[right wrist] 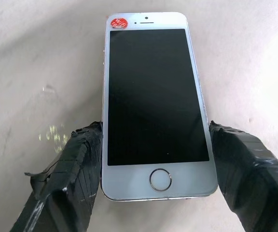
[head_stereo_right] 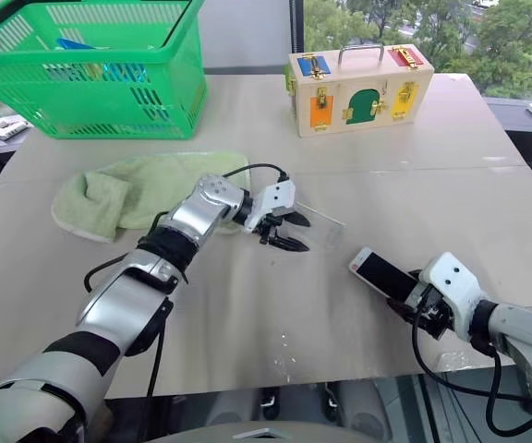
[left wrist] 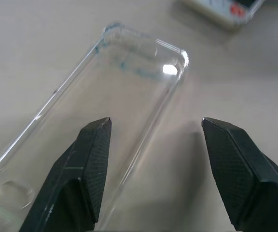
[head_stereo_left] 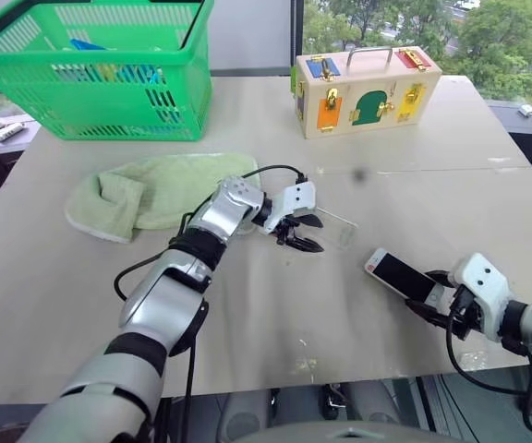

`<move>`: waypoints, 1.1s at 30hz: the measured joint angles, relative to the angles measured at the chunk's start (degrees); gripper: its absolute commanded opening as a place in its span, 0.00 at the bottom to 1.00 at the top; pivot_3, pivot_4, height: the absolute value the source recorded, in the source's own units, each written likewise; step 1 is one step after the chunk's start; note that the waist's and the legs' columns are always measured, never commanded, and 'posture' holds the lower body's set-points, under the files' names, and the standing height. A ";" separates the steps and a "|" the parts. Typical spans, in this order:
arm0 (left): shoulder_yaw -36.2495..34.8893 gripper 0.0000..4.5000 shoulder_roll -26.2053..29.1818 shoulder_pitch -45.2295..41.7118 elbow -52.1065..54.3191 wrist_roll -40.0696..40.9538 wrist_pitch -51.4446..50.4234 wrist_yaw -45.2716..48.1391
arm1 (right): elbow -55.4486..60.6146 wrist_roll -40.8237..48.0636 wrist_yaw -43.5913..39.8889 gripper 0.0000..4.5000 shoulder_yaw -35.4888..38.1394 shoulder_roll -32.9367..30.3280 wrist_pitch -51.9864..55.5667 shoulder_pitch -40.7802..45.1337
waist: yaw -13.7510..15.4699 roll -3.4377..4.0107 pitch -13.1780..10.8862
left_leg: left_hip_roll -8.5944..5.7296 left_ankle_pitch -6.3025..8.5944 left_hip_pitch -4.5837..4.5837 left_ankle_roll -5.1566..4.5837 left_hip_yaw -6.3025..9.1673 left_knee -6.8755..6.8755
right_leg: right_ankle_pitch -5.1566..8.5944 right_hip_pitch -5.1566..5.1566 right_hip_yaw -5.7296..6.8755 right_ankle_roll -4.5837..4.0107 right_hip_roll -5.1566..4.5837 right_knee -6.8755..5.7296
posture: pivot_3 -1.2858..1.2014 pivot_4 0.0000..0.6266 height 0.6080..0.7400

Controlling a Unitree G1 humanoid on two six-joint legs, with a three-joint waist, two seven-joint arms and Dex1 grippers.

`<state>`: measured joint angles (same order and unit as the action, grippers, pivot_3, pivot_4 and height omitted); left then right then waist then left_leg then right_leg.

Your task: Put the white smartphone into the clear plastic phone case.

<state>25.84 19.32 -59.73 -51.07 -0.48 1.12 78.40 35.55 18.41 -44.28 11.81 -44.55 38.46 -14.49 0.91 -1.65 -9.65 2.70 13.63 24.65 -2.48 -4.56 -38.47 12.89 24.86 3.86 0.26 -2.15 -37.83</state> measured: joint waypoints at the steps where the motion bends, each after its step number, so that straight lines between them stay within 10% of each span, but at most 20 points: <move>1: -0.10 0.47 -0.34 -0.59 -1.69 -0.48 1.60 0.35 | 0.00 0.00 0.10 0.66 0.00 0.01 -0.20 -0.35 | 0.00 0.00 0.00 | 0.00 0.00 0.01 0.00 0.00 -0.02 | 0.00 0.00 0.00 0.00 -0.01 0.00 | 0.52 0.24 1.00; 7: -3.37 0.00 0.59 3.30 2.85 0.36 -2.80 3.62 | 0.61 0.83 0.48 0.66 1.32 1.22 -1.36 -3.32 | -0.31 0.03 0.02 | 0.21 0.00 0.01 0.00 -0.04 -0.04 | 0.00 0.00 -0.10 0.00 0.00 -0.02 | 0.52 0.24 1.00; 21: -8.30 0.00 13.01 26.88 59.34 10.90 -42.77 -2.91 | 9.80 13.53 -2.56 0.66 13.12 0.13 -0.74 -6.42 | -0.01 0.13 0.02 | 0.34 -0.03 -0.24 0.06 0.06 -0.20 | 0.02 -0.32 -0.14 -0.03 0.02 -0.11 | 0.52 0.24 1.00; 29: -4.74 0.00 12.07 29.54 63.14 11.18 -45.79 -9.47 | 9.38 16.36 -4.25 0.66 10.87 -6.22 1.17 1.81 | -0.32 0.12 0.01 | 0.32 -0.02 -0.25 0.06 0.09 -0.21 | 0.01 -0.30 -0.21 -0.02 0.15 -0.12 | 0.52 0.24 1.00; 33: -5.04 0.34 11.82 33.28 65.47 12.82 -45.55 -11.35 | 6.50 15.51 -6.28 0.66 4.80 -9.31 0.68 7.51 | -0.13 0.13 0.01 | 0.33 -0.02 -0.24 0.06 0.08 -0.19 | 0.01 -0.27 -0.22 -0.03 0.14 -0.12 | 0.52 0.24 1.00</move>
<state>20.80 31.14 -26.45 14.40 12.34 -44.42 67.04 42.05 33.92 -50.56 16.61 -53.86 39.14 -6.98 0.78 -1.52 -9.64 3.03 13.61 24.41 -2.42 -4.49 -38.65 12.91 24.60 3.64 0.23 -2.00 -37.95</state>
